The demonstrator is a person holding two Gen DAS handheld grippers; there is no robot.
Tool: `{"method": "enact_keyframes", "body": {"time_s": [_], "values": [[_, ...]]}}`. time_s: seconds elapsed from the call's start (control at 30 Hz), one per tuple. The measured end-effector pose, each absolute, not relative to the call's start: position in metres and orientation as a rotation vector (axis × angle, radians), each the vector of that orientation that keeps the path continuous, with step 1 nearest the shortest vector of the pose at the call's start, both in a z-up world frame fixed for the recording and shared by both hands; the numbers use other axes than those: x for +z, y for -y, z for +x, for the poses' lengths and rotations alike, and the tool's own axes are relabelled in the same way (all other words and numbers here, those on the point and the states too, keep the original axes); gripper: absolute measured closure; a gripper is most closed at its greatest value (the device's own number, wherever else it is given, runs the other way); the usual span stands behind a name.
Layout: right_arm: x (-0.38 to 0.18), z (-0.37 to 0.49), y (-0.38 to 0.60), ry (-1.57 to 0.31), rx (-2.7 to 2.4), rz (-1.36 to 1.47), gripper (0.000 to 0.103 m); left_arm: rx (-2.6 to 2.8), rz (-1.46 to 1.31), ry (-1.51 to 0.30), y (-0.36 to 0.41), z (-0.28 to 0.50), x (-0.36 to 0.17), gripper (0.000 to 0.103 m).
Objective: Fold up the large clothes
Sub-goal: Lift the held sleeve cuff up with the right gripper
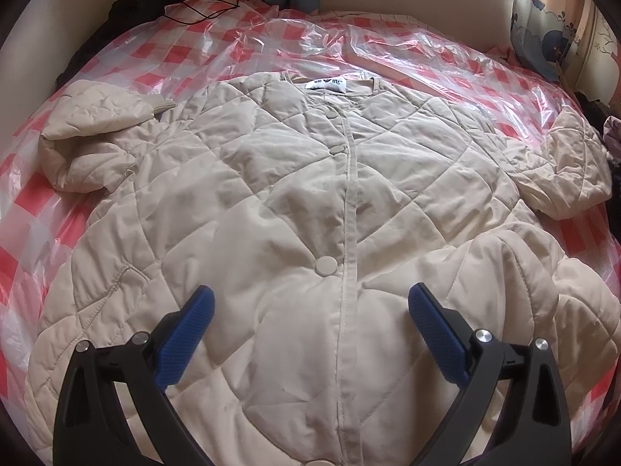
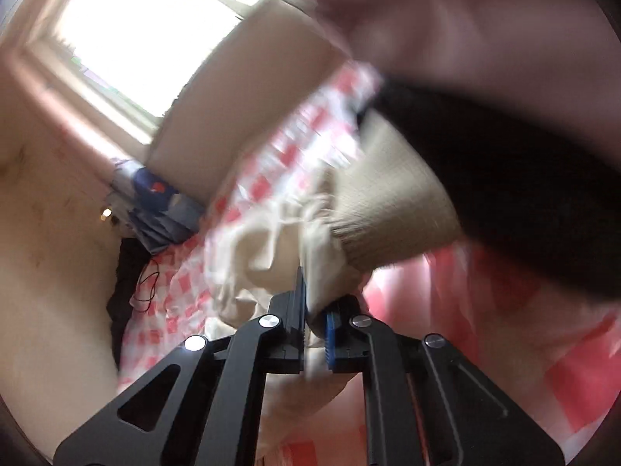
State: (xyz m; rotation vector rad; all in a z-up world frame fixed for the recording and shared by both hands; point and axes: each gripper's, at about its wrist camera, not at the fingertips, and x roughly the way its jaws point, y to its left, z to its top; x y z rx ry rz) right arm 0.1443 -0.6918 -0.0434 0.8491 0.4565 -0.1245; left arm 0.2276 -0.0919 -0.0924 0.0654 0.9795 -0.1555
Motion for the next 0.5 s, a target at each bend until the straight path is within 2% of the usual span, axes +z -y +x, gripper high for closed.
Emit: {"method": "enact_keyframes", "body": {"time_s": [0.13,0.23,0.33,0.4,0.47,0.5], "values": [[0.002,0.097,0.699,-0.256,-0.128,0.811,0.096,-0.156,0.066,-0.978,0.092,0.228,-0.093,0.007],[0.003,0.082,0.71,-0.296,-0.163,0.78,0.095,-0.157,0.066,-0.979,0.092,0.228,-0.093,0.007],[-0.028,0.081,0.723,-0.401,-0.196,0.885,0.08,-0.154,0.068,-0.982,0.092,0.228,-0.094,0.007],[-0.046,0.078,0.729,-0.424,-0.221,0.962,0.059,-0.152,0.071,-0.983,0.093,0.228,-0.095,0.007],[-0.061,0.077,0.731,-0.432,-0.28,1.034,0.052,-0.151,0.074,-0.984,0.093,0.228,-0.096,0.007],[-0.065,0.075,0.73,-0.421,-0.308,1.046,0.051,-0.151,0.076,-0.985,0.094,0.228,-0.096,0.007]]}}
